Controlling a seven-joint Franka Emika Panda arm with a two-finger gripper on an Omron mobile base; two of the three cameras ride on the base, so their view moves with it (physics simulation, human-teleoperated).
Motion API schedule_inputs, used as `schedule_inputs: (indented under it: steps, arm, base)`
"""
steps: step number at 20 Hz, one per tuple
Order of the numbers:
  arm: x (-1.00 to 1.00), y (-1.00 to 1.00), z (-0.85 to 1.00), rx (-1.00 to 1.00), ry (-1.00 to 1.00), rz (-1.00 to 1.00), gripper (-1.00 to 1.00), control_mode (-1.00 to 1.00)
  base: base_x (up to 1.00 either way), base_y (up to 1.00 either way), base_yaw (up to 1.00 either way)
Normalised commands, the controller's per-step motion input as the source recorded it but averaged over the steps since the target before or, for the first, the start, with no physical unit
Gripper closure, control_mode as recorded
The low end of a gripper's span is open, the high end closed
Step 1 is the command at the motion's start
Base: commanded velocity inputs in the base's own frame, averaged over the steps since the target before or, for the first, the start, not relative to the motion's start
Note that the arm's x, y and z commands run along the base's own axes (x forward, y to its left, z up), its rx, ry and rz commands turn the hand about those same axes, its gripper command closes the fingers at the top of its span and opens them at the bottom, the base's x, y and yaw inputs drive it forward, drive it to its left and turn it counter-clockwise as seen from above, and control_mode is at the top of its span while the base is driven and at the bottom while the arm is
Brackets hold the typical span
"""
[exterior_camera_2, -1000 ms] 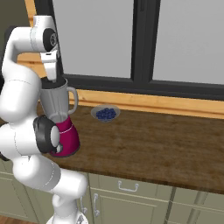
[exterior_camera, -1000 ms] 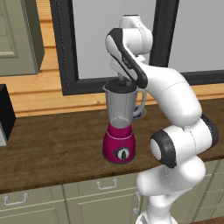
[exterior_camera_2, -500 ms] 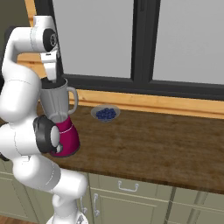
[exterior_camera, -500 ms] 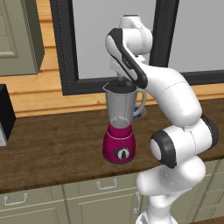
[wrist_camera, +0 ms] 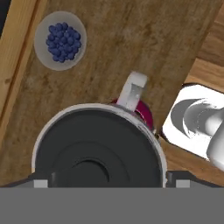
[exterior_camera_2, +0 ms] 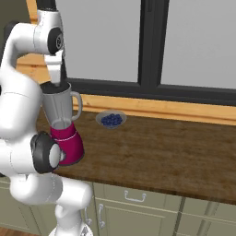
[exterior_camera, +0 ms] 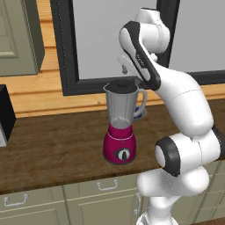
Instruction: Close the lid blender by securely placing the lid on top.
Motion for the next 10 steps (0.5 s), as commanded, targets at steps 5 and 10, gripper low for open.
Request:
schedule_inputs:
  steps: [5,10]
  arm:
    - [-1.0,-1.0,-0.33,0.03,-0.24,0.01,-1.0,-1.0]
    - [-1.0,-1.0,-0.93,0.0,-0.12,0.0,-1.0,-1.0]
  base:
    - [0.0,0.0,0.0]
    - [0.0,0.0,0.0]
